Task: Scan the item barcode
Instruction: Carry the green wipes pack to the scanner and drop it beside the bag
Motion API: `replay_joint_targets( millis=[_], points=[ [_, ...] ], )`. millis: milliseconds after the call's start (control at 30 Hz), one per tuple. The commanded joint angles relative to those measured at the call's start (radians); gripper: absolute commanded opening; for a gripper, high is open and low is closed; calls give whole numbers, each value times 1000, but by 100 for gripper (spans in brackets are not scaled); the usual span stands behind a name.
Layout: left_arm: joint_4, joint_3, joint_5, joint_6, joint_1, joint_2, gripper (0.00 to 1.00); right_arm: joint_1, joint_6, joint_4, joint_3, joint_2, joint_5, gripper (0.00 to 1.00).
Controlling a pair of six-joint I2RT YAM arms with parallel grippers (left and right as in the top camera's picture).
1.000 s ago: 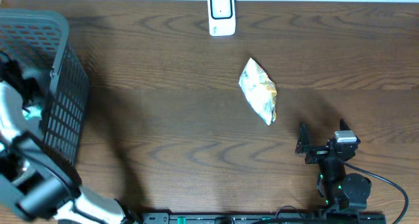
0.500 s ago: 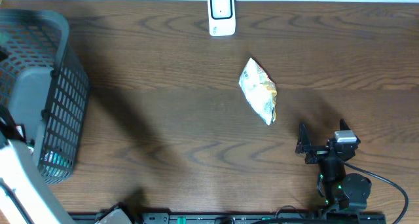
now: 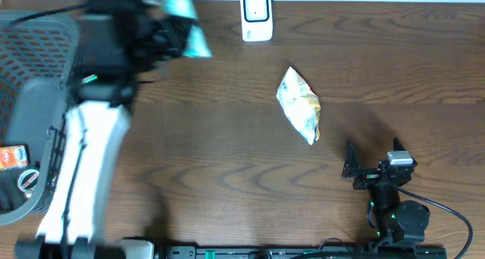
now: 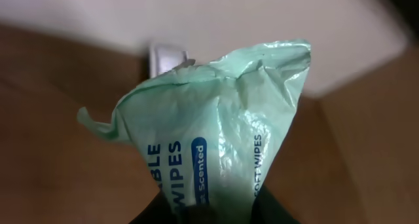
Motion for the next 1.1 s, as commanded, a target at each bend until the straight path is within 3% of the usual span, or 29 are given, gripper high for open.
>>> replay_joint_targets(
  millis=[0,333,367,467,567,600,900,1067],
  points=[
    [6,2,-79,-11,-117,166,23,8,-6,-3,-2,-6,5,99],
    [217,2,-101,-19,-295,503,24,8,-6,-3,-2,-6,5,99],
    [238,2,-108,-19,-305,523,29,8,-6,-3,-2,-6,5,99],
    [243,2,-140,-15,-314,541,64,8,-6,-3,-2,-6,5,99],
    [245,2,-140,8,-300,530,83,8,-6,-3,-2,-6,5,99],
    [246,3,-139,8,-293,522,85,8,-6,-3,-2,-6,5,99],
    [230,5,-135,8,-138,258,85,8,-6,-3,-2,-6,5,99],
    [175,5,-136,38,11,5,85,8,-6,-3,-2,-6,5,99]
  ],
)
